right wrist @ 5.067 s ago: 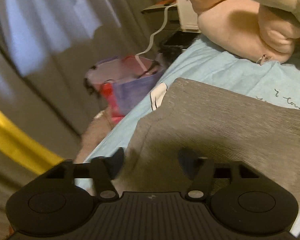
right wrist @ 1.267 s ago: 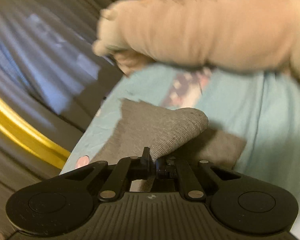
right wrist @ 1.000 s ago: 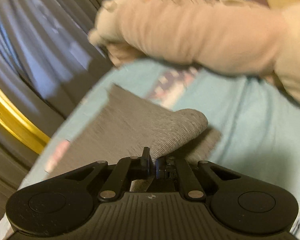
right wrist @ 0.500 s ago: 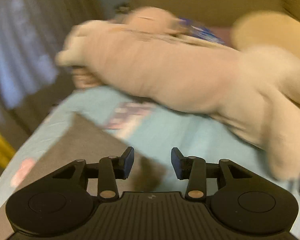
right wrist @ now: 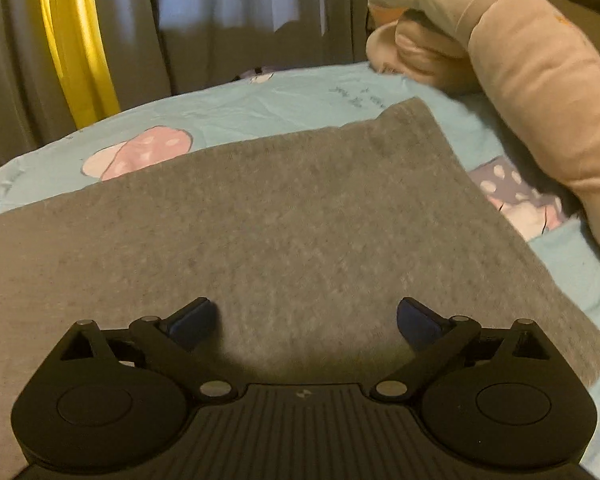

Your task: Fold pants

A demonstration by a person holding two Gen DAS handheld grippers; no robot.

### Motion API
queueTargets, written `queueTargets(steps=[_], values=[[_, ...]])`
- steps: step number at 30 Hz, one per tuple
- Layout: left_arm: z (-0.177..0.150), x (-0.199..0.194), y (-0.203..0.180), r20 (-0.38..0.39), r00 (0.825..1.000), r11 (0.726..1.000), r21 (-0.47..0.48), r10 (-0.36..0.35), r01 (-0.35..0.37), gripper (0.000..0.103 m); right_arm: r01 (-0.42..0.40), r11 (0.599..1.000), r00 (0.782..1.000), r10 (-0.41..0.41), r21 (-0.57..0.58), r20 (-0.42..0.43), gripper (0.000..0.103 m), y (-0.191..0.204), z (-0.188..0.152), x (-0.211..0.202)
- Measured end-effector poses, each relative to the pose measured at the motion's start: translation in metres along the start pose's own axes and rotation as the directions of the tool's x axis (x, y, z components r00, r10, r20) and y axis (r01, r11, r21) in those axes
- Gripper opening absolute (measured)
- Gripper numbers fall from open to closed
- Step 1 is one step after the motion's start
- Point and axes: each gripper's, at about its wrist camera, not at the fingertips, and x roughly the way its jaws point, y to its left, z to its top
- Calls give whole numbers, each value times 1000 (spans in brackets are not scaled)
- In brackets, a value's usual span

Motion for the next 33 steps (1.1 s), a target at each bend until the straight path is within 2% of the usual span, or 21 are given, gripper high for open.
queueTargets(steps=[3, 7, 9, 12, 13, 14, 15, 16, 17, 18, 20, 21, 24, 25, 26, 27, 29, 30, 31, 32, 33], values=[[9, 15, 4, 46, 998, 999, -2, 43, -43, 88, 27, 1000, 998, -26, -4, 52, 99, -6, -2, 3], [24, 24, 36, 46, 984, 984, -46, 175, -172, 89, 96, 995, 989, -96, 6, 112, 99, -26, -6, 1], [28, 23, 57, 14, 969, 965, -98, 246, -243, 89, 100, 991, 987, -110, 91, 116, 98, -51, -8, -9], [21, 10, 95, -17, 950, 940, -141, 311, -310, 87, 35, 977, 987, -66, 211, 143, 98, -82, -14, -29], [18, 2, 104, -23, 945, 934, -143, 327, -327, 86, 62, 970, 986, -96, 235, 136, 98, -86, -15, -35], [14, -6, 112, -21, 949, 937, -152, 314, -313, 85, 102, 961, 984, -135, 257, 113, 98, -89, -15, -41], [8, -16, 123, -8, 964, 949, -176, 265, -262, 85, 74, 958, 987, -110, 279, 116, 97, -93, -16, -48], [0, -25, 133, 8, 985, 963, -212, 172, -166, 86, 2, 952, 990, -46, 307, 137, 97, -99, -19, -56], [-6, -29, 141, -4, 995, 969, -228, 99, -97, 87, -98, 937, 988, 50, 335, 149, 97, -104, -22, -60], [-10, -30, 147, -33, 996, 970, -225, 84, -89, 87, -200, 914, 977, 159, 352, 142, 97, -109, -25, -61], [-19, -22, 154, -104, 965, 956, -141, 243, -256, 84, -324, 868, 946, 308, 375, 104, 97, -115, -32, -56], [-21, -22, 158, -112, 940, 937, -105, 323, -334, 79, -320, 871, 947, 302, 372, 107, 96, -117, -36, -57], [-10, -29, 163, -115, 894, 892, -91, 433, -444, 71, -183, 873, 982, 143, 453, 121, 93, -138, -41, -64], [-4, -35, 158, -112, 872, 871, -71, 477, -486, 76, -129, 859, 990, 84, 496, 113, 90, -147, -42, -67], [1, -40, 152, -92, 855, 855, -52, 510, -515, 79, -135, 829, 989, 76, 543, 129, 89, -156, -43, -71], [5, -46, 143, -55, 856, 856, -38, 514, -516, 84, -140, 801, 987, 66, 581, 147, 90, -162, -45, -76], [12, -63, 127, 9, 907, 906, -46, 422, -421, 86, -84, 796, 990, -1, 600, 140, 90, -169, -43, -85], [13, -73, 118, 13, 933, 931, -75, 360, -358, 87, -77, 790, 990, -9, 609, 138, 89, -174, -43, -87], [13, -82, 110, 7, 957, 952, -108, 289, -287, 87, -99, 764, 990, 8, 638, 144, 88, -181, -45, -87], [12, -90, 100, 1, 979, 970, -137, 202, -200, 87, -138, 724, 987, 44, 676, 154, 77, -191, -49, -85], [9, -98, 89, -6, 993, 979, -167, 115, -114, 88, -184, 682, 981, 89, 707, 170, 56, -198, -53, -84]])
